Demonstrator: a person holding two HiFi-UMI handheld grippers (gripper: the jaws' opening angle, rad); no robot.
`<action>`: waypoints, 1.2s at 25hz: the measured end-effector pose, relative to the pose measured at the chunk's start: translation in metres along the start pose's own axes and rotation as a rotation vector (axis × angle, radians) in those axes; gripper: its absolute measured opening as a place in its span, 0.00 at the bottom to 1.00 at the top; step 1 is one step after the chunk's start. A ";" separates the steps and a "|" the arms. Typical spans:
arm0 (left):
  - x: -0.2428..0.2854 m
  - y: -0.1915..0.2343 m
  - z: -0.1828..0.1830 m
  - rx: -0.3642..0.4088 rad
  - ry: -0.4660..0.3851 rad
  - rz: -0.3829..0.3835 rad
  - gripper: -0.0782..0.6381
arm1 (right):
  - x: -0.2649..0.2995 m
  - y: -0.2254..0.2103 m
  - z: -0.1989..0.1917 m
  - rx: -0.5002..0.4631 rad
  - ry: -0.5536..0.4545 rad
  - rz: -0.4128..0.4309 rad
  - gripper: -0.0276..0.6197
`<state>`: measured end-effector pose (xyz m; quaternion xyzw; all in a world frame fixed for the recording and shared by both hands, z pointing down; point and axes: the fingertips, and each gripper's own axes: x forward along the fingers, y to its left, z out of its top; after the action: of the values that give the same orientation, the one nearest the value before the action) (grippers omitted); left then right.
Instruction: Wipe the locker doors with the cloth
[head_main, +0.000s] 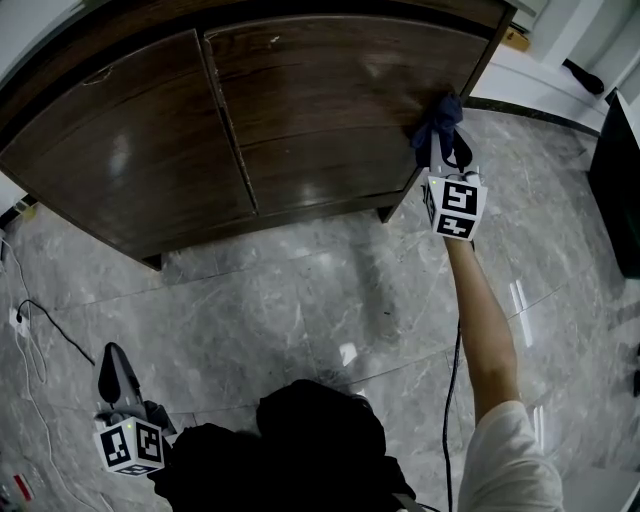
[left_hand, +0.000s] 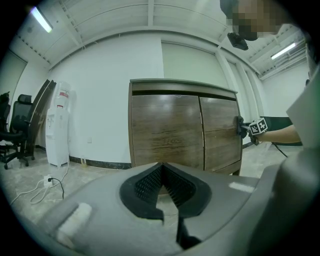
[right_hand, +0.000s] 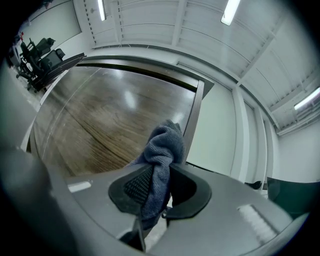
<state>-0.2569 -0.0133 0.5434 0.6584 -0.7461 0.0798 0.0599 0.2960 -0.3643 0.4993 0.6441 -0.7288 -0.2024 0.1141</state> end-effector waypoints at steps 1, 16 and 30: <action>0.000 -0.001 0.001 -0.001 0.001 -0.001 0.11 | -0.001 0.004 -0.006 -0.003 0.009 0.006 0.15; 0.001 -0.001 -0.001 0.019 -0.004 0.003 0.11 | -0.011 0.048 -0.095 -0.036 0.134 0.059 0.15; 0.002 -0.002 -0.002 0.039 0.011 0.014 0.11 | -0.022 0.086 -0.178 -0.061 0.292 0.110 0.15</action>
<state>-0.2553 -0.0156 0.5458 0.6539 -0.7485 0.0983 0.0505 0.2985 -0.3613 0.6978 0.6222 -0.7319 -0.1221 0.2495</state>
